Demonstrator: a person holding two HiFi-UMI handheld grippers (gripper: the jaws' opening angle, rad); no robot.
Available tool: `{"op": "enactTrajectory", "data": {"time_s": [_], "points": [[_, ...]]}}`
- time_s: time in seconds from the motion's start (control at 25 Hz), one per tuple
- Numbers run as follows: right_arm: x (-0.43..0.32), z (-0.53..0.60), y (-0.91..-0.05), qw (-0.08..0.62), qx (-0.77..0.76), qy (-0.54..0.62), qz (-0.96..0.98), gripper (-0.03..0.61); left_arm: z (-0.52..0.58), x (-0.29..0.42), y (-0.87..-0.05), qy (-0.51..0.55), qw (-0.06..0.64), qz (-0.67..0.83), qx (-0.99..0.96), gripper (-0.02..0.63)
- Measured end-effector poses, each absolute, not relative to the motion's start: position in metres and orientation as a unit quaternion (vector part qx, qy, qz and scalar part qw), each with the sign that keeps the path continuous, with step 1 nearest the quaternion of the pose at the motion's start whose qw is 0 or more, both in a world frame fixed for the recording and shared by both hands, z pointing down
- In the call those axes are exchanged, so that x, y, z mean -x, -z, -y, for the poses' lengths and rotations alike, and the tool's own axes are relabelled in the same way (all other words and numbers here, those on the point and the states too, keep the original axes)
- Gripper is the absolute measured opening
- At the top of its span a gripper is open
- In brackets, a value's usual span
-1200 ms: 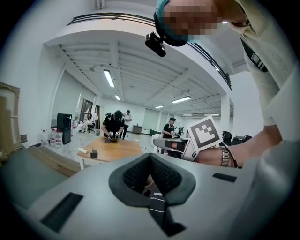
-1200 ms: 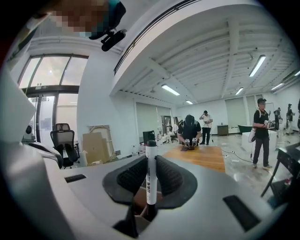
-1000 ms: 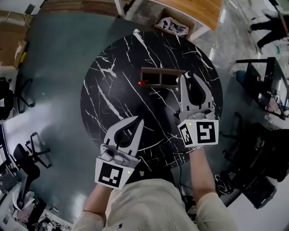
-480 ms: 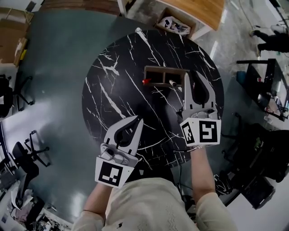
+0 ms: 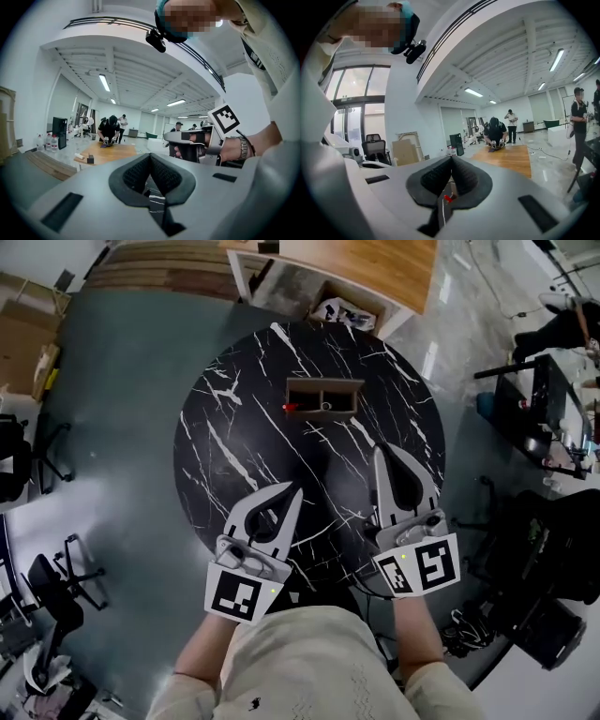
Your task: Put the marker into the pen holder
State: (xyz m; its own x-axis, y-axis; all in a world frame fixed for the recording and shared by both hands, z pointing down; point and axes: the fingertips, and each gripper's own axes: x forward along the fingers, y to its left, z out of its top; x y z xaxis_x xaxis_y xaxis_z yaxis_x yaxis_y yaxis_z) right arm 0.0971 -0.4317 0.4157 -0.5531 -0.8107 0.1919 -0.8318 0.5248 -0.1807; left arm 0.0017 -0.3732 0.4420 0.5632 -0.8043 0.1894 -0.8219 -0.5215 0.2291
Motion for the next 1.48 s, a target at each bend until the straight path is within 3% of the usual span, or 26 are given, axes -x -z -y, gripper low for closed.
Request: {"op": "enactTrajectory", "data": {"time_s": [0.28, 0.56, 1.48], "points": [[-0.084, 0.347, -0.391, 0.07, -0.438, -0.126, 0.887, 0.017, 0.343, -0.022, -0.401, -0.007, 0.12, 0.453, -0.883, 0.008], [-0.08, 0.304, -0.378, 0.056, -0.438, -0.129, 0.888, 0.017, 0.314, -0.026, -0.374, -0.008, 0.106, 0.451, -0.886, 0.008], [-0.074, 0.288, -0.381, 0.073, -0.428, -0.115, 0.893, 0.017, 0.297, -0.031, -0.369, -0.009, 0.093, 0.443, -0.892, 0.008]]}}
